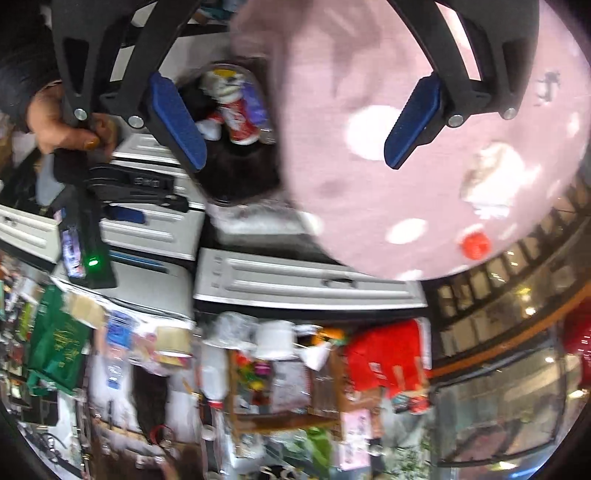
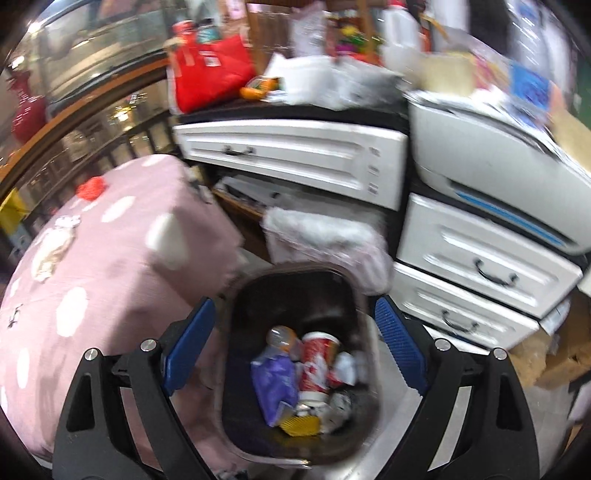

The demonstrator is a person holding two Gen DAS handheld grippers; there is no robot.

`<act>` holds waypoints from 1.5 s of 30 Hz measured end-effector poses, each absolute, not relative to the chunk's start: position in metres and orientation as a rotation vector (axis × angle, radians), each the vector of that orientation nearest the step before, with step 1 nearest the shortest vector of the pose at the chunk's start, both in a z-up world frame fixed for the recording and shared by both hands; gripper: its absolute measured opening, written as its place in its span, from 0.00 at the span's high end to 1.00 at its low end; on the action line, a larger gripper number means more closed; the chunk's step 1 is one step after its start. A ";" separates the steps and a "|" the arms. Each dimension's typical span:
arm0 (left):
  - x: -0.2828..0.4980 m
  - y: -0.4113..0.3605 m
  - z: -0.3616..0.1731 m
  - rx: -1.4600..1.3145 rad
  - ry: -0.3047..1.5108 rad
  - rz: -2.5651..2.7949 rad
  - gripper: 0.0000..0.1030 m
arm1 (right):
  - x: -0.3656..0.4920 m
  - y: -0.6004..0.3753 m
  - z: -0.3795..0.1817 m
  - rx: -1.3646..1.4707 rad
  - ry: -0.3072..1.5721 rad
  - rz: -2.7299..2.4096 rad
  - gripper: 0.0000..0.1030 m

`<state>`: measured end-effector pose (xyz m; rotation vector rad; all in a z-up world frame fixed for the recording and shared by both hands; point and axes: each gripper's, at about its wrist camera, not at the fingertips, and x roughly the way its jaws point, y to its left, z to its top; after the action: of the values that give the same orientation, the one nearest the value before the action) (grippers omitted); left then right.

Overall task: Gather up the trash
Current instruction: 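Move both tools back over the table, then grasp the crumpled white paper with the left tool while the right tool grasps the white tissue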

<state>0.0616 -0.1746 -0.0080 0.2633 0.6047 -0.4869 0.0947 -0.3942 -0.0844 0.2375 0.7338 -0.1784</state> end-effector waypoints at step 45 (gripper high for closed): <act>0.256 0.078 -0.057 -0.319 0.936 -0.165 0.93 | 0.230 -0.187 -0.052 -0.062 0.743 0.240 0.15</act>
<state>0.2563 0.0780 -0.0569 -0.3186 0.9364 -0.1654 0.2298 -0.1868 -0.0519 -0.0615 0.7434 0.2399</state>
